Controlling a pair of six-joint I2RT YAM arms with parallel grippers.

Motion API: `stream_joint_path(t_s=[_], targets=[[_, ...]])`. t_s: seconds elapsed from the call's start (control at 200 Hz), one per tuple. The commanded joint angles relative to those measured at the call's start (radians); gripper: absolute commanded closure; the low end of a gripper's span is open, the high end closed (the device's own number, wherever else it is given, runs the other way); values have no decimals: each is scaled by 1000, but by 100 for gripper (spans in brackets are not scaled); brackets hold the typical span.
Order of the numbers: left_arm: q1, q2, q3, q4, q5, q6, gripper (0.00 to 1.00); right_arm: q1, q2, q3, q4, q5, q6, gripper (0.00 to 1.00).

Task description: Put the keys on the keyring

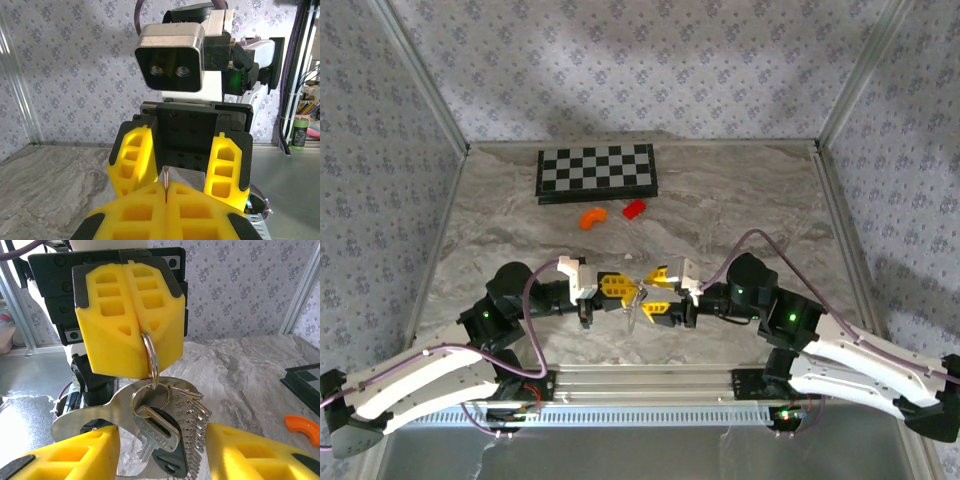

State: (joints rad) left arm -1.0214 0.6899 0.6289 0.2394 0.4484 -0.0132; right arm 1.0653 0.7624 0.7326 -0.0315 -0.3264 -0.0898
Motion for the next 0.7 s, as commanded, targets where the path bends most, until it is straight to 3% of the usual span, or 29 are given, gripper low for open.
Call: stream_joint_path(t_s=[0.0, 0.185, 0.485, 0.695], targets=[[0, -7, 26, 50, -8, -12, 100, -6, 2, -17, 72, -11, 33, 50], [0, -10, 15, 64, -9, -18, 100, -8, 34, -22, 96, -54, 51, 77], [0, -31, -1, 76, -38, -12, 100, -9, 12, -42, 77, -25, 61, 85], [0, -37, -5, 77, -46, -14, 100, -8, -18, -49, 61, -2, 54, 98]])
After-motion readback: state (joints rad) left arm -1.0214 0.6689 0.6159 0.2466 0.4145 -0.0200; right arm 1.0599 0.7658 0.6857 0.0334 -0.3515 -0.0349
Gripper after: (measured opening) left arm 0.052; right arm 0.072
